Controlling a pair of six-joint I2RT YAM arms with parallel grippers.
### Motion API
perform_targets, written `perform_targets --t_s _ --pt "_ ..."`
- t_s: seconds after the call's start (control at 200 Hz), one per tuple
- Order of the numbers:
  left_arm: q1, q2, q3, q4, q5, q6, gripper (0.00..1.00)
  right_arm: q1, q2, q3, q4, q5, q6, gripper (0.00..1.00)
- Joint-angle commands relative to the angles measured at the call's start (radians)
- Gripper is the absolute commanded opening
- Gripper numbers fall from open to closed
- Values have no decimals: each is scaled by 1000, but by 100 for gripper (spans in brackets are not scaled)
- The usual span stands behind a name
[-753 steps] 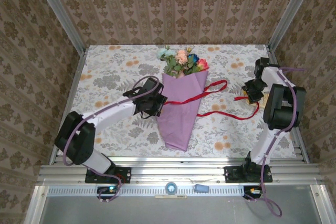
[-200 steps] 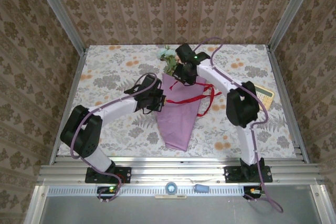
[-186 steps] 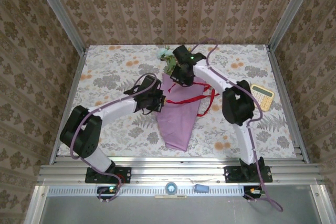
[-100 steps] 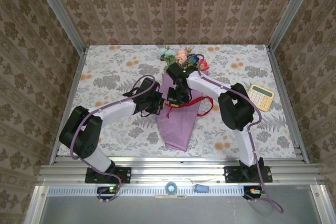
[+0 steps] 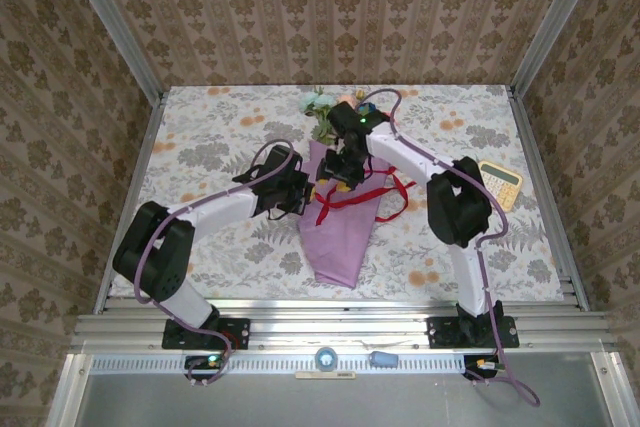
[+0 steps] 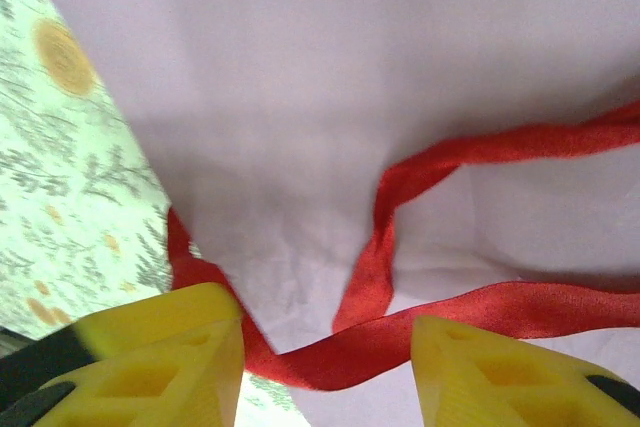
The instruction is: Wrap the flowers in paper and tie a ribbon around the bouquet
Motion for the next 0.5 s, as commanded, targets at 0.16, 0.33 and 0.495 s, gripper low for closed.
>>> perform_targets --t_s 0.16,0.33,0.495 --pt "48 120 102 80 66 110 0 -122 -158 -35 -52 76 -12 48" --pt "89 244 208 64 170 303 20 -276 -256 -209 -9 145 -7 46" --pt "82 183 281 -173 154 531 51 -408 -296 -360 30 164 49 45"
